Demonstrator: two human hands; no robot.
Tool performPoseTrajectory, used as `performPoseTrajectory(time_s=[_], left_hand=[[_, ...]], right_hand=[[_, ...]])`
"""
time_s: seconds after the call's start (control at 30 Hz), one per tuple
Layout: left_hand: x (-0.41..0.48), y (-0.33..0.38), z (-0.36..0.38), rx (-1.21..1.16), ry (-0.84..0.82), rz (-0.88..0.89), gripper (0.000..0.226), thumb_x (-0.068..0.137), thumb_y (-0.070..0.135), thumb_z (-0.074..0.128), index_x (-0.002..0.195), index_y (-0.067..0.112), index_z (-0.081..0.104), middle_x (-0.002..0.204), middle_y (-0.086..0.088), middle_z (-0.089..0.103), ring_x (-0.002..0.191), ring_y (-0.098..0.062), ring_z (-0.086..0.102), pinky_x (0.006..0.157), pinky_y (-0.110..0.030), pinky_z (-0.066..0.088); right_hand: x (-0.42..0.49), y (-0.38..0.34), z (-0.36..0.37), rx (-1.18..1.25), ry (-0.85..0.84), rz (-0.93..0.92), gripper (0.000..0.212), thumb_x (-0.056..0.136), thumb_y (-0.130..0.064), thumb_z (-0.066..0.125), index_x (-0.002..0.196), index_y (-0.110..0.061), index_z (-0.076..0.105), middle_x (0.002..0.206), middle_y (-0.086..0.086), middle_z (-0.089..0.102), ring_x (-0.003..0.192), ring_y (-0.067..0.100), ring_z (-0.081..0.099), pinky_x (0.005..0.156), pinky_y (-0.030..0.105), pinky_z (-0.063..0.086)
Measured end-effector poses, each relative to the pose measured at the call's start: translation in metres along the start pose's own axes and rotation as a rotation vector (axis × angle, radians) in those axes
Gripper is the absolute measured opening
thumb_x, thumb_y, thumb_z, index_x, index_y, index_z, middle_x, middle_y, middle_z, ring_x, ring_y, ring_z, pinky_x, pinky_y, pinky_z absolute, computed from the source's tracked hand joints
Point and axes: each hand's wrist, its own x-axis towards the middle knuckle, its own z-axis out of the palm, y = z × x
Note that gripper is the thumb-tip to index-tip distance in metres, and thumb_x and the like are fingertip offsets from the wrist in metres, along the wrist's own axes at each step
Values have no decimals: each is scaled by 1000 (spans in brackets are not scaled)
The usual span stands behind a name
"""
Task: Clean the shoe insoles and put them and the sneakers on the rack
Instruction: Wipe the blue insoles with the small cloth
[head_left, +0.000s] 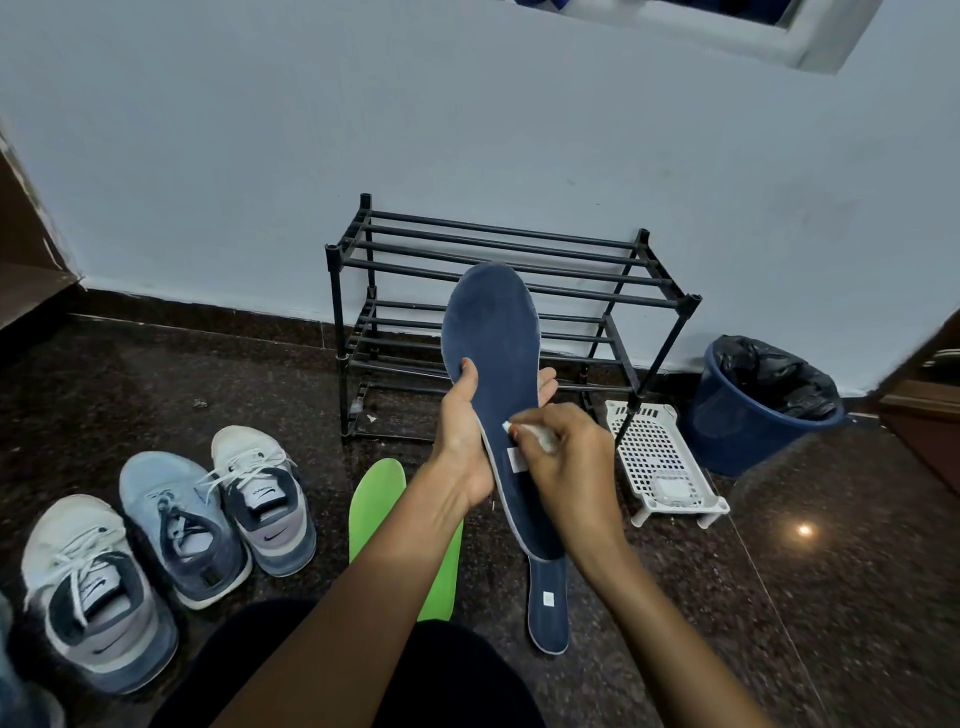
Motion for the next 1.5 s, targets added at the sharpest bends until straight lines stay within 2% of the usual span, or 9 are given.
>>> performPoseTrajectory(time_s=[0.13,0.2,0.3,0.53,0.7,0.83,1.0,1.3,1.5], left_hand=[[-2,1,-1,15,4,-4,73,97,56,19,124,-1,55,126,-16,60,115,-23,58,89,-33,47],[0,2,-2,-8,20,18,71,97,55,19,124,-1,54,126,-16,60,115,-22,58,90,-32,47],[3,1,-3,-27,44,53,72,98,54,19,127,-4,52,125,-18,60,112,-23,60,89,-32,47],[1,1,-1,18,23,14,72,97,56,21,125,-1,54,125,-16,60,120,-26,55,97,-36,44],[4,1,-5,-11,51,54,71,98,54,20,125,-3,53,124,-17,61,114,-22,59,96,-33,44],[6,0,-5,-21,61,48,73,98,55,20,127,-3,52,125,-19,61,114,-24,59,92,-33,46],[2,1,-2,34,21,10,71,97,56,18,113,0,59,112,-15,66,107,-20,61,85,-32,48],[6,1,-4,-33,46,54,69,98,54,20,126,-1,52,122,-19,62,111,-25,61,87,-35,48],[1,1,0,2,26,-9,71,96,57,21,117,0,57,121,-16,62,113,-23,58,86,-35,48]], right_hand=[[7,-4,1,-2,38,9,12,80,2,61,83,-5,69,85,6,65,77,9,59,70,2,40],[2,-6,2,-12,-36,3,14,81,5,58,83,-3,69,84,5,64,74,2,57,67,1,38],[-6,-9,1,16,-137,10,13,81,5,59,79,-2,70,70,-11,57,66,-11,55,60,0,37],[8,-3,-1,-64,-1,-2,11,84,1,58,87,-2,68,91,12,61,76,8,51,67,-3,33],[-4,-5,4,-36,-131,-34,13,83,3,58,88,-2,69,87,2,55,73,-7,48,67,-3,33],[-10,-4,2,-8,-151,-28,12,82,2,60,83,-4,70,85,1,58,74,-4,51,66,-1,34],[1,-3,0,-80,-100,-26,13,83,4,57,88,0,68,91,6,56,80,9,51,67,-2,33],[-9,-1,0,-62,-182,-85,14,82,6,58,87,-1,69,86,1,52,77,1,48,69,-1,33],[1,3,-2,-145,-73,-88,13,84,5,56,90,2,67,85,1,47,70,1,46,65,0,35]])
